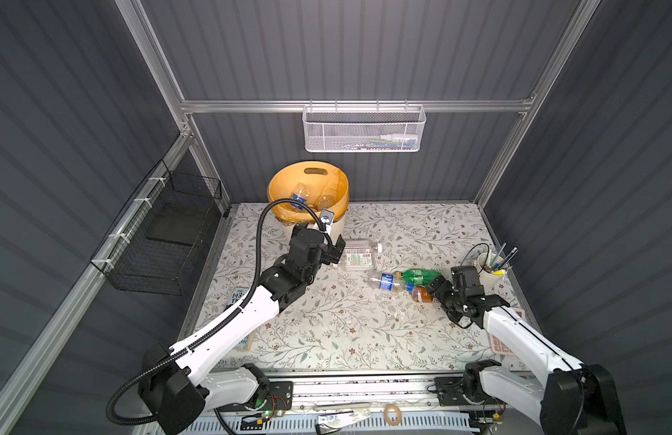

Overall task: Throw the plastic bottles in the bin
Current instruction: Pick up the plastic bottle from the middle-right of the table.

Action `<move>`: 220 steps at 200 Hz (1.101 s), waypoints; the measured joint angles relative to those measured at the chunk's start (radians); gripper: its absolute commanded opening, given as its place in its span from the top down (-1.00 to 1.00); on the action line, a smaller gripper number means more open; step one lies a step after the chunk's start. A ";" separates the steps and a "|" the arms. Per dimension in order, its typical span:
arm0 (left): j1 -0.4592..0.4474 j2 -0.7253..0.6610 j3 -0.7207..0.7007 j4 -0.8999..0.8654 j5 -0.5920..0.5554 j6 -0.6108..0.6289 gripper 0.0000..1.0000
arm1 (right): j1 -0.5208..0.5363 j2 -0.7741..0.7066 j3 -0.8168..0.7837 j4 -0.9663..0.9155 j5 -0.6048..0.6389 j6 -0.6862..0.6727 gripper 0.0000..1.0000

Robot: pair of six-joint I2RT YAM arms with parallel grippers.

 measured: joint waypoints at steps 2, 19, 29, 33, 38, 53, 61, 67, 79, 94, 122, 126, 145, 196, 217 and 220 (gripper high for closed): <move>0.000 0.000 -0.001 0.000 0.000 0.000 -0.99 | 0.000 0.003 0.000 0.002 0.001 -0.002 -0.94; 0.000 0.000 -0.012 0.000 0.000 -0.003 -0.99 | 0.000 0.021 0.001 0.008 0.010 -0.009 -0.90; 0.000 0.000 -0.018 0.000 -0.001 -0.004 -0.99 | 0.000 0.037 0.001 0.013 0.015 -0.018 -0.86; 0.000 0.000 -0.021 -0.001 -0.002 -0.004 -1.00 | 0.000 0.043 0.001 0.014 0.016 -0.019 -0.85; 0.000 0.000 -0.024 -0.001 -0.002 -0.005 -0.99 | 0.000 0.052 0.001 0.017 0.018 -0.026 -0.83; 0.000 0.000 -0.028 -0.003 -0.004 -0.007 -0.99 | 0.000 0.076 0.001 0.019 0.020 -0.043 -0.76; 0.000 0.000 -0.028 -0.003 -0.004 -0.007 -0.99 | 0.000 0.087 0.001 0.019 0.020 -0.054 -0.72; 0.000 0.000 -0.028 -0.003 -0.004 -0.007 -0.99 | 0.000 0.095 0.001 0.019 0.020 -0.061 -0.70; 0.000 0.000 -0.028 -0.003 -0.004 -0.007 -0.99 | 0.000 0.102 0.001 0.017 0.020 -0.077 -0.64; 0.000 0.000 -0.028 -0.003 -0.004 -0.008 -0.99 | 0.000 0.100 0.001 0.017 0.022 -0.095 -0.56; 0.000 0.000 -0.028 -0.003 -0.005 -0.013 -0.99 | 0.000 0.098 0.001 0.011 0.025 -0.134 -0.38; 0.000 0.000 -0.028 -0.003 -0.005 -0.014 -0.99 | 0.000 0.098 0.001 0.010 0.026 -0.137 -0.35; 0.000 0.000 -0.028 -0.003 -0.005 -0.014 -0.99 | 0.000 0.087 -0.002 0.003 0.028 -0.161 -0.26; 0.000 0.000 -0.040 0.004 -0.049 -0.023 -0.99 | 0.000 0.057 -0.034 0.026 0.021 -0.184 -0.12; 0.000 -0.002 -0.056 0.008 -0.069 -0.031 -0.99 | 0.000 0.038 -0.049 0.041 0.017 -0.180 -0.10; 0.000 -0.003 -0.059 0.009 -0.071 -0.032 -1.00 | 0.000 0.032 -0.051 0.041 0.017 -0.180 -0.09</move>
